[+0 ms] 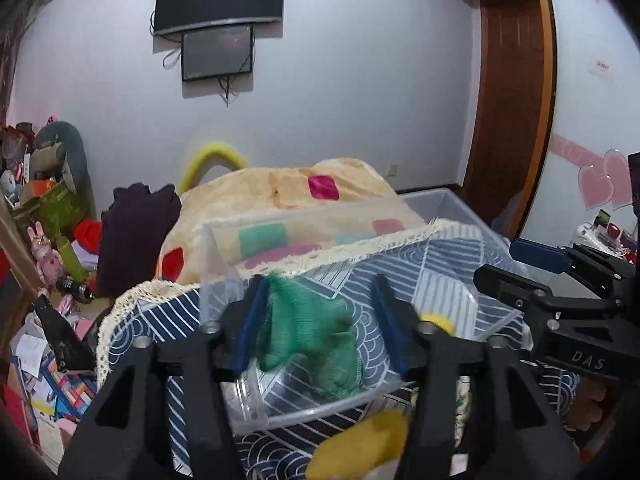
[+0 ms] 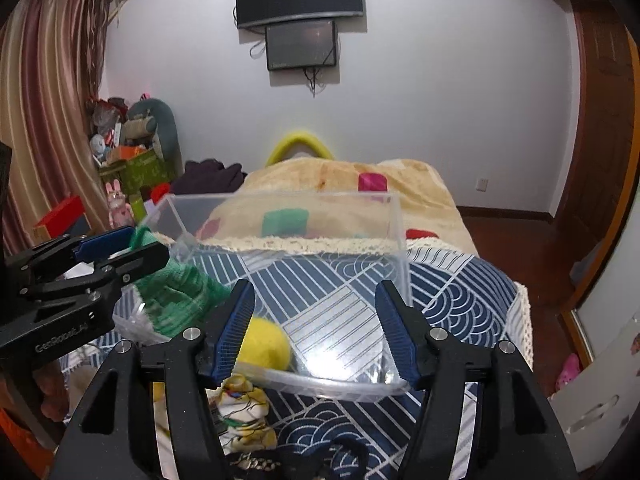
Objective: Organize soft objects
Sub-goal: 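Drop the green cloth from the left tool while the right drops the yellow ball, then grasp the white drawstring pouch with the left tool while the right tool grasps the black bag strap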
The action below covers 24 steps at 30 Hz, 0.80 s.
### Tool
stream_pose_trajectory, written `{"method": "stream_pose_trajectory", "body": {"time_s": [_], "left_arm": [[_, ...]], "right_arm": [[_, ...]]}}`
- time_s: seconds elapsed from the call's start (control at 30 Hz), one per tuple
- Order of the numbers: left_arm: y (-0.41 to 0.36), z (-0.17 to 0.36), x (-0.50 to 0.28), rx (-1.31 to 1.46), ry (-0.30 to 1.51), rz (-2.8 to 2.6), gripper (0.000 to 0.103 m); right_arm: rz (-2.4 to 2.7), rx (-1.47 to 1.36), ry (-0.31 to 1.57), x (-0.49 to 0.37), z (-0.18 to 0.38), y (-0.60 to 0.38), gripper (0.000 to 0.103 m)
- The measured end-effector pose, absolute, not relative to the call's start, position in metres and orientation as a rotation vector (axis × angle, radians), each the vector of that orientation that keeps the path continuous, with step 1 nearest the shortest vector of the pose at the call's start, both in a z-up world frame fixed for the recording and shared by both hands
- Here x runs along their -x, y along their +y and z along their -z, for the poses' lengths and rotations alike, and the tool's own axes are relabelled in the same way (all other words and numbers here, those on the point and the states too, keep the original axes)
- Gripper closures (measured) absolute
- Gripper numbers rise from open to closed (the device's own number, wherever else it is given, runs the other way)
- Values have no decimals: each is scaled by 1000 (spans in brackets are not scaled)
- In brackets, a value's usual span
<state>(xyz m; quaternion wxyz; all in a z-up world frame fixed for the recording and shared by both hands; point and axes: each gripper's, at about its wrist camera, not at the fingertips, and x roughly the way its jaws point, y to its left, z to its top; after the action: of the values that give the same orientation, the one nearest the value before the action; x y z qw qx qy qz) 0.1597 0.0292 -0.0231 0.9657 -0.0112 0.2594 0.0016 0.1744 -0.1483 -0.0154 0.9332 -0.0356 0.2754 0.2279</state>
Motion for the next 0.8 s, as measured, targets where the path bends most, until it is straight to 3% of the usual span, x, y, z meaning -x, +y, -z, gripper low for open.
{"method": "stream_pose_trajectory", "body": {"time_s": [0.2, 0.33, 0.47, 0.8], "left_arm": [[31, 4, -123, 25, 452, -24, 2], [27, 5, -99, 24, 448, -14, 1], [22, 16, -82, 35, 470, 8, 1], [3, 64, -62, 107, 572, 54, 1]], "right_arm": [[-477, 76, 501, -148, 1, -156, 39], [-485, 79, 493, -134, 1, -160, 38], [-485, 80, 515, -122, 13, -168, 28], [-469, 77, 655, -113, 59, -176, 27]]}}
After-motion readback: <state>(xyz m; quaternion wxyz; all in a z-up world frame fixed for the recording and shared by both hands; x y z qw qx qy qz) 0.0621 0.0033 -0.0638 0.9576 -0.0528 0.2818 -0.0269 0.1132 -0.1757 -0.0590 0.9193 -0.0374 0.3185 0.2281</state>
